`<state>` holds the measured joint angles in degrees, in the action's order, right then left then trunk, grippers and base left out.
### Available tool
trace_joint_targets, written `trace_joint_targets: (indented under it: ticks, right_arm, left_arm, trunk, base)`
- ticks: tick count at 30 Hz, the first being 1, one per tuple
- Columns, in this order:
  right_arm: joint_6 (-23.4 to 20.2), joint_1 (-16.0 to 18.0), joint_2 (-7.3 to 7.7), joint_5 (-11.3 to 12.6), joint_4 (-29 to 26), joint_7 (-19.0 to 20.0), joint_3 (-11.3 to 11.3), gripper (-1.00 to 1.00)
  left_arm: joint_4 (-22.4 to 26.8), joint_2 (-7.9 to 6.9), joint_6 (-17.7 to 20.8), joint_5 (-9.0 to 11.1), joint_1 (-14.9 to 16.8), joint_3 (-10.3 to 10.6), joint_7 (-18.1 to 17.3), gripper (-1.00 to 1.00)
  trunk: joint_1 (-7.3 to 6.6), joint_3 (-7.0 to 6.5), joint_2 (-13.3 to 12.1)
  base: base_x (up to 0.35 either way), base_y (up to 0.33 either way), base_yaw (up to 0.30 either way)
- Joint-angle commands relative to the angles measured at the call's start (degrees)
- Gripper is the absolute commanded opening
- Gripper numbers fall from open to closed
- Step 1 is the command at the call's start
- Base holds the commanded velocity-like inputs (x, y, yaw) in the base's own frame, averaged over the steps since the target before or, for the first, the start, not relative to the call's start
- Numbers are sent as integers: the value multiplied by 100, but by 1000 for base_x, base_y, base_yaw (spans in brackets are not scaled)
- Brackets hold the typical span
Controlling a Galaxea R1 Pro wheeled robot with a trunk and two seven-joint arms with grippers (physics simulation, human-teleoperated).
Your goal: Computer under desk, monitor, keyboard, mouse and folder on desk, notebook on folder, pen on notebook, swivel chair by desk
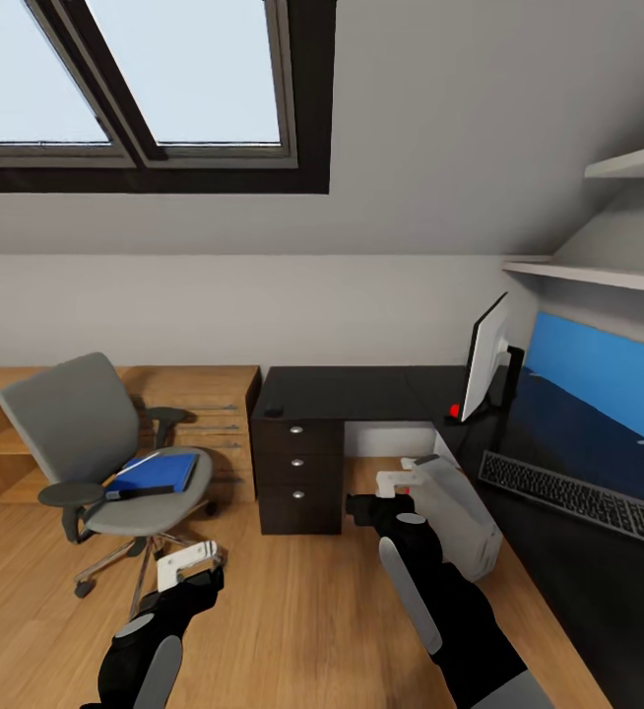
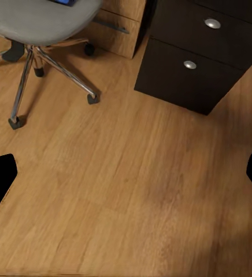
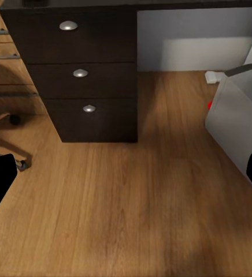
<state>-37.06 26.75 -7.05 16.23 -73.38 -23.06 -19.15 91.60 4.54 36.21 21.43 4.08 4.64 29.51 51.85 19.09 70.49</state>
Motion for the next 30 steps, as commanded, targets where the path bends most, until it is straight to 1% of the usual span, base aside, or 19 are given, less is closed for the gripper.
trace_joint_targets:
  ticks: [1,7,10,30]
  right_arm:
    - [-12,6,2,59,-5,-58,-9,100]
    - [-12,5,2,56,-6,-58,-9,100]
    - [-12,4,4,56,-7,-58,-9,100]
    - [-12,3,11,56,-10,-47,-9,100]
  left_arm:
    - [7,1,10,65,5,11,136,100]
    - [-14,3,9,71,5,19,258,100]
    - [-18,3,10,72,5,20,275,100]
    - [-21,3,15,63,5,25,292,100]
  trunk:
    - [-22,-11,-37]
    - [-154,-119,-277]
    - [-220,-173,-398]
    - [-659,-532,-1200]
  base:
    - [0,0,0]
    - [0,-14,0]
    - [0,-200,0]
    - [0,-301,0]
